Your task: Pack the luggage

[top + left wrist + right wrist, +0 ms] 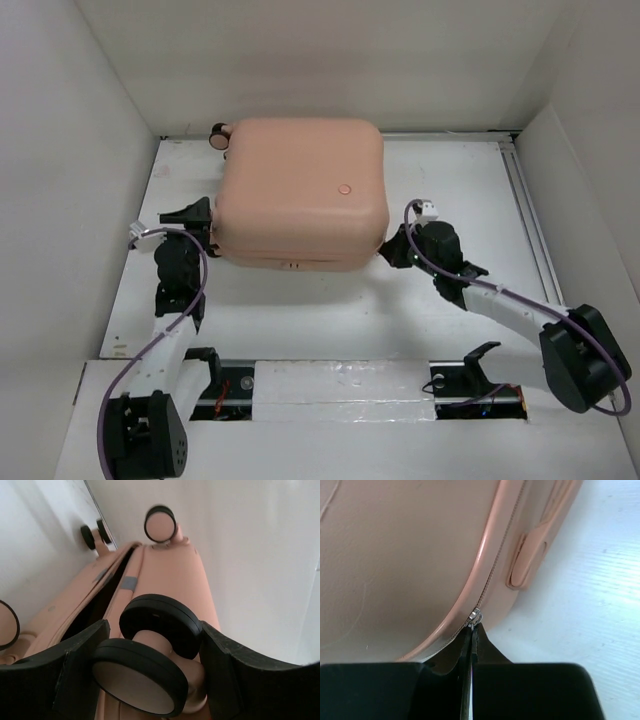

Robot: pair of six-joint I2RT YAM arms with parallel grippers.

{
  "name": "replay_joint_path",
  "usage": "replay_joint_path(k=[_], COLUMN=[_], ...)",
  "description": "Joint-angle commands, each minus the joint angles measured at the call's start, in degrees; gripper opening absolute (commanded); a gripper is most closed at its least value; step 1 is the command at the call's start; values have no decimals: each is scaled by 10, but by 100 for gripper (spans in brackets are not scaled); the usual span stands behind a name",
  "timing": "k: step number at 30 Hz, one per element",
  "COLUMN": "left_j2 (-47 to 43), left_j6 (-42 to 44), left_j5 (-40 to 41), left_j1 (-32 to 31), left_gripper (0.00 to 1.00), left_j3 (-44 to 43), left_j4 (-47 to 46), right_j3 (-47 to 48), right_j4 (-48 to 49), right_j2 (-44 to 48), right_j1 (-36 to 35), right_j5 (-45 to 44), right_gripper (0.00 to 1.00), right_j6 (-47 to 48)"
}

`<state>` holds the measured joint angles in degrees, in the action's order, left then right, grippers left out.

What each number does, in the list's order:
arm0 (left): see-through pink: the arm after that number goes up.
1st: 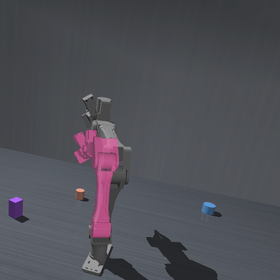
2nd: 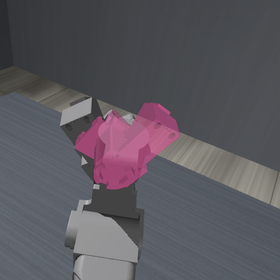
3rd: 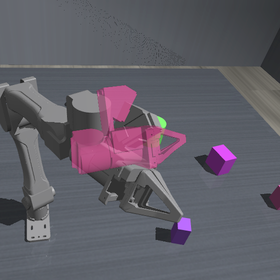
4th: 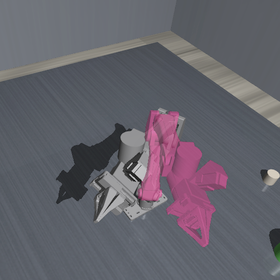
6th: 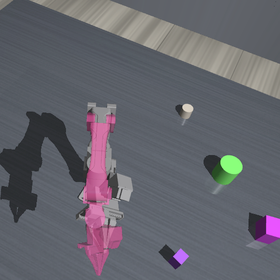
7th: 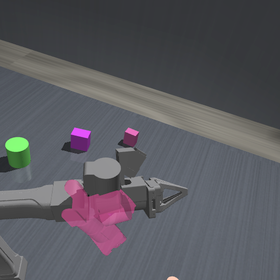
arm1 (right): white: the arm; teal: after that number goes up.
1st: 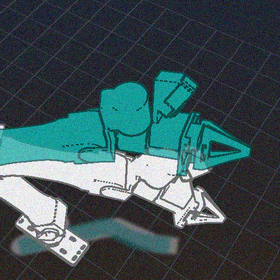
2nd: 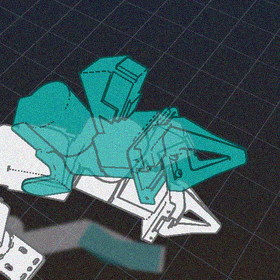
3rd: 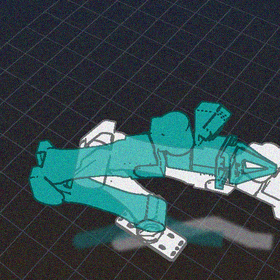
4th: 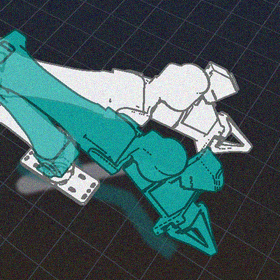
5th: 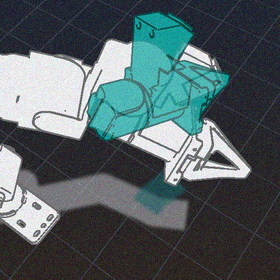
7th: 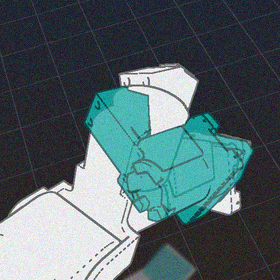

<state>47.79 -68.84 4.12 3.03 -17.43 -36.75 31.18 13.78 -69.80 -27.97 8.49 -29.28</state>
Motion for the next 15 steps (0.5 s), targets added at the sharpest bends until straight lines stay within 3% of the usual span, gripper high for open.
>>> replay_joint_path(k=[1,5,9,12,15], left_j2=[-21,10,-11,-11,9], left_j6=[83,74,80,86,92], left_j5=[-37,-65,-38,-15,-15], left_j1=[-17,-22,-22,-22,-4], left_gripper=[0,0,0,0,0], left_j3=[-68,-45,-3,-3,-19], left_j4=[22,5,5,18,20], right_j3=[-46,-66,-73,-47,-3], right_j4=[104,52,22,20,-10], right_j2=[33,93,170,178,152], right_j1=[-85,-179,-250,-208,-139], right_j5=[68,16,-12,3,112], right_gripper=[0,0,0,0,0], right_j6=[-33,-33,4,25,46])
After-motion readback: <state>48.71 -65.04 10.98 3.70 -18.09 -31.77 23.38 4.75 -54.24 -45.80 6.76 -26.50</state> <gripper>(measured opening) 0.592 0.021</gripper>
